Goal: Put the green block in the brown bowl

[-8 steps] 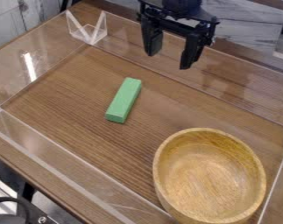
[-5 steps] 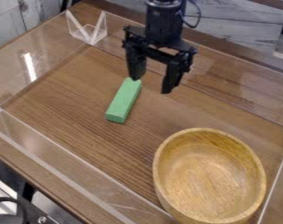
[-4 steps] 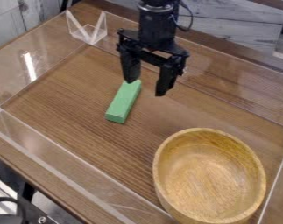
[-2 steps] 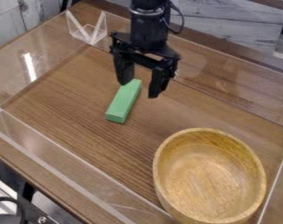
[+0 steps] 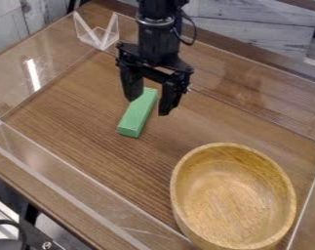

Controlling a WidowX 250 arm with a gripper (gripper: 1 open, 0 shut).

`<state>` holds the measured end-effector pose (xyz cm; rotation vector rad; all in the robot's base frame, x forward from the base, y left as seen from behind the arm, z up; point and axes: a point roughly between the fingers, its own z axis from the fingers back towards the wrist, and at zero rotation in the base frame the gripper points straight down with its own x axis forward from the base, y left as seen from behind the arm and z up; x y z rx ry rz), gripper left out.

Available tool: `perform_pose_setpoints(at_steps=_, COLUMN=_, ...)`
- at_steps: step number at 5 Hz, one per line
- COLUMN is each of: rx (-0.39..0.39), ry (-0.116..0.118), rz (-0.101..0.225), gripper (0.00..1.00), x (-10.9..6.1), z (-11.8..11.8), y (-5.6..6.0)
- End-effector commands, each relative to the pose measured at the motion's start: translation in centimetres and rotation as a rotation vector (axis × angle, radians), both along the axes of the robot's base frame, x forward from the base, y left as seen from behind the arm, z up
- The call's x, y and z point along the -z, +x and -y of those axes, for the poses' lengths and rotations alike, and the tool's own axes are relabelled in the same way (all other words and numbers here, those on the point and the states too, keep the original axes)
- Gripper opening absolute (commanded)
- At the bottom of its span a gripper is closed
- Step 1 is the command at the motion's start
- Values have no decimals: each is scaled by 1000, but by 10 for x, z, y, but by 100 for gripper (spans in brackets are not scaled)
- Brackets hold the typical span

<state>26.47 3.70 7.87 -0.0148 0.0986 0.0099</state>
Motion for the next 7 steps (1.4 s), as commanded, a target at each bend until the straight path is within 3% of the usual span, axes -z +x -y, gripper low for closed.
perform_pose_setpoints(at_steps=1, rx=7, ry=4, rz=62, gripper=100, x=-13, z=-5, y=1)
perform_pose_setpoints(at_steps=3, rx=24, ry=-4, rz=76, gripper=100, x=-9, z=-11, y=-4)
perform_pose_setpoints(at_steps=7, rx=30, ry=-27, rz=84, gripper=100, x=5, z=-19, y=-2)
